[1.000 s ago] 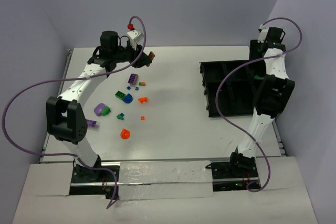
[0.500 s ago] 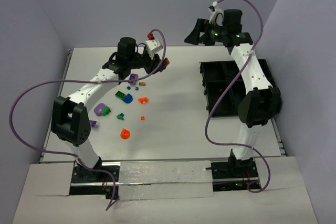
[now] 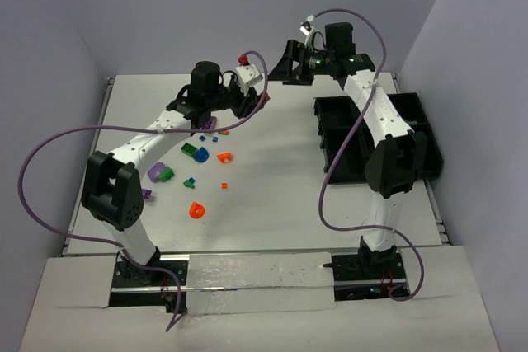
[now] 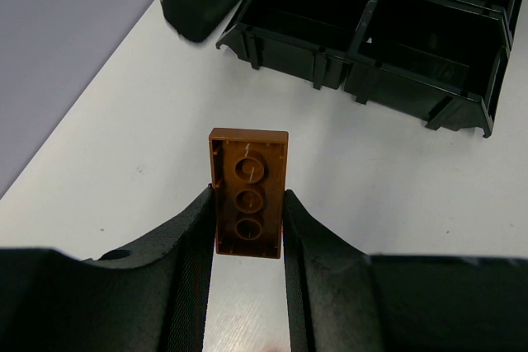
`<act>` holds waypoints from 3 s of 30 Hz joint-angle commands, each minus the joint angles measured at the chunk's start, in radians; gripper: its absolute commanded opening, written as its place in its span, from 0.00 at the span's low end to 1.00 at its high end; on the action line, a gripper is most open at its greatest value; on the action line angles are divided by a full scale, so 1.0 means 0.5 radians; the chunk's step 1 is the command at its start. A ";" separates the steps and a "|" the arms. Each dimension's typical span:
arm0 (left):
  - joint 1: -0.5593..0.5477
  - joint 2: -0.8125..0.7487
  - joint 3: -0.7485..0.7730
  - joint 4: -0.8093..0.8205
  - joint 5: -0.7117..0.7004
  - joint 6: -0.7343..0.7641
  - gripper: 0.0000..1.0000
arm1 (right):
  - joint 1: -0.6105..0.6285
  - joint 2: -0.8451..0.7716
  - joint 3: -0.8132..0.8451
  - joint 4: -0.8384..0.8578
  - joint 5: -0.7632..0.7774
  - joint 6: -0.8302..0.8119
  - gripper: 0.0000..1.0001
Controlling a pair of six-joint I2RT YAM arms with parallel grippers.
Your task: Sort the legos into containers by color
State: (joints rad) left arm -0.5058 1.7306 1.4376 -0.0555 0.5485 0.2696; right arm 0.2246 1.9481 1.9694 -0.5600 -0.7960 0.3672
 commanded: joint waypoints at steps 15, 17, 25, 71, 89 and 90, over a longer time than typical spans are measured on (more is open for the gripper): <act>-0.044 -0.028 0.088 0.093 -0.020 0.013 0.00 | 0.149 0.068 0.025 -0.337 -0.114 -0.396 0.51; -0.044 -0.034 0.088 0.093 -0.026 0.013 0.00 | 0.149 0.067 0.031 -0.332 -0.126 -0.400 0.42; -0.044 -0.009 0.119 0.066 -0.072 -0.004 0.51 | 0.100 0.057 0.131 -0.284 -0.198 -0.375 0.00; 0.146 -0.062 0.142 -0.281 -0.628 -0.146 0.99 | -0.579 0.681 0.387 -0.378 2.099 -1.066 0.00; 0.147 -0.070 0.123 -0.298 -0.748 -0.134 0.99 | -0.526 0.782 0.366 -0.310 2.389 -1.145 0.60; 0.150 -0.059 0.128 -0.306 -0.753 -0.137 0.99 | -0.523 0.773 0.372 -0.316 2.377 -1.139 0.66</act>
State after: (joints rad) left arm -0.4366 1.7054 1.4559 -0.2020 0.1909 0.2005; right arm -0.0387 2.3314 2.1502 -0.7475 0.3737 -0.2002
